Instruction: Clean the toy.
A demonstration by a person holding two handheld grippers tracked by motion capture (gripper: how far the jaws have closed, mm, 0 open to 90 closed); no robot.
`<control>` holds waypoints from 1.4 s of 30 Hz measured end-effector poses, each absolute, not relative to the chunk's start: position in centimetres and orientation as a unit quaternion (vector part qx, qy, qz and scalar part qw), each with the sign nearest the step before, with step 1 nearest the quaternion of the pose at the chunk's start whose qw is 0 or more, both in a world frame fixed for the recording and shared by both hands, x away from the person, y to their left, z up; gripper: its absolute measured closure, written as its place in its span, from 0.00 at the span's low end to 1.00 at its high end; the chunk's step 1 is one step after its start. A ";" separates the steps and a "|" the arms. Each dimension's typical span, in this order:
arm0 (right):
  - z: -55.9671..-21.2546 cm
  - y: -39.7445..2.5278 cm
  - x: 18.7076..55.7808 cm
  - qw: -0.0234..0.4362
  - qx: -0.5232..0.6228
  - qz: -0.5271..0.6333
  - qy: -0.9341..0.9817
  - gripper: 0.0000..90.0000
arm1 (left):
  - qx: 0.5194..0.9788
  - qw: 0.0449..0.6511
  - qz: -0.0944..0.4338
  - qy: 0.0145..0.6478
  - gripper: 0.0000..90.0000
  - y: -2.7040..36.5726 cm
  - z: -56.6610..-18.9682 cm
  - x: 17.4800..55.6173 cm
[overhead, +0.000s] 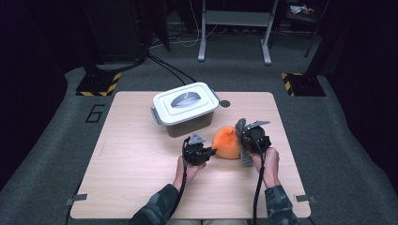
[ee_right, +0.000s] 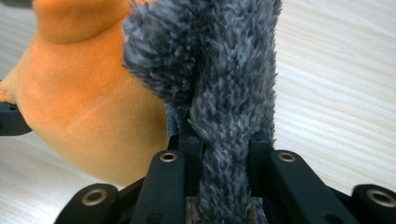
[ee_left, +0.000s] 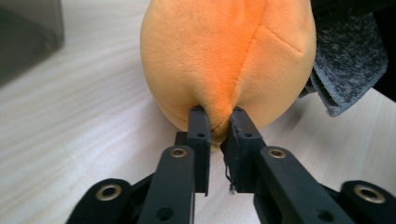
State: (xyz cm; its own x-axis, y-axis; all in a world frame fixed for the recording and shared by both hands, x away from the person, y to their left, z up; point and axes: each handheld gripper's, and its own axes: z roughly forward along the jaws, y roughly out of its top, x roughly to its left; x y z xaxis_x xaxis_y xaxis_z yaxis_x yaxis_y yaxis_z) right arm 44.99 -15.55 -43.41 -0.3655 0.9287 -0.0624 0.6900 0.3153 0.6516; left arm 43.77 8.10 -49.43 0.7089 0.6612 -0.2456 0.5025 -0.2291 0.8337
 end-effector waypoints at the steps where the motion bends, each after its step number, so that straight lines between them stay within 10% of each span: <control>1: -43.4 -15.5 45.0 0.220 0.518 0.271 0.781 0.83 | 0.780 0.496 0.080 0.373 0.93 8.1 -49.4 43.8; 19: -37.6 -12.9 41.8 0.241 0.460 0.324 0.791 0.83 | 0.810 0.490 0.177 0.268 0.93 6.8 -44.6 43.6; 42: -40.6 -14.2 44.3 0.246 0.498 0.286 0.781 0.86 | 0.811 0.490 0.169 0.271 0.93 6.8 -45.3 43.5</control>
State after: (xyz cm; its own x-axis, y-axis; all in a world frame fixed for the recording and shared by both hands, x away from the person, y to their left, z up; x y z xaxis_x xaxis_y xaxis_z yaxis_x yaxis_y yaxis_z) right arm 44.29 -14.16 -40.64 -0.3830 0.9185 -0.0983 0.6370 0.3397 0.6920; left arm 43.48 6.79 -45.26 0.7961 0.6051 0.0078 0.2745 -0.3726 0.8865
